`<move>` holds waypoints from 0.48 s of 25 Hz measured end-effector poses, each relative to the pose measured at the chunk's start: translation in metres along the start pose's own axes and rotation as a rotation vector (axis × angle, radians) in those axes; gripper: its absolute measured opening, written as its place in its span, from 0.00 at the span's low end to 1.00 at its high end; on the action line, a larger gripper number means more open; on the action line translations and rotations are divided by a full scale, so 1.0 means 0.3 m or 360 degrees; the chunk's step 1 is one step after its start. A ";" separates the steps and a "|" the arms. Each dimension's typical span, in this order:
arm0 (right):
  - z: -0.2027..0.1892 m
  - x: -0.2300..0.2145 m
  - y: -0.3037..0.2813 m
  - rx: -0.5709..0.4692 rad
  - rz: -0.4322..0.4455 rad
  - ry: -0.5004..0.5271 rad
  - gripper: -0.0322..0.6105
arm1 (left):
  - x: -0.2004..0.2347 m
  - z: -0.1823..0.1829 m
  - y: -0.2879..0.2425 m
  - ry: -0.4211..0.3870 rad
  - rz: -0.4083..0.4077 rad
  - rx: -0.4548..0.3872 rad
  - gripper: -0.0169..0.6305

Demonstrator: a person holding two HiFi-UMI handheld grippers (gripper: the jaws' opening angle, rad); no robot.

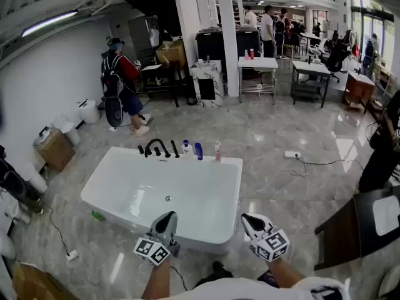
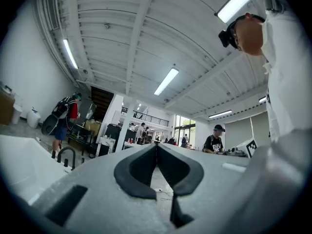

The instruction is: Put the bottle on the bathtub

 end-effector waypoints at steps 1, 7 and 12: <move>-0.002 0.019 0.039 0.0000 -0.0011 -0.0001 0.07 | -0.034 -0.015 0.023 0.0022 -0.0012 0.0005 0.05; -0.027 0.165 0.230 -0.0004 -0.0126 -0.0041 0.07 | -0.227 -0.076 0.194 0.0067 -0.0137 0.0154 0.05; -0.009 0.307 0.295 0.0013 -0.0095 0.0097 0.07 | -0.299 -0.052 0.282 0.0081 -0.0209 0.0163 0.05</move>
Point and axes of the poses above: the fingertips, and each gripper's own axes: y backward along the fingers, x to its left, z out of its top, the point moved 8 cm from there along y, backward along the fingers, and after that the axes turned 5 degrees about y, right-handed, at the moved point
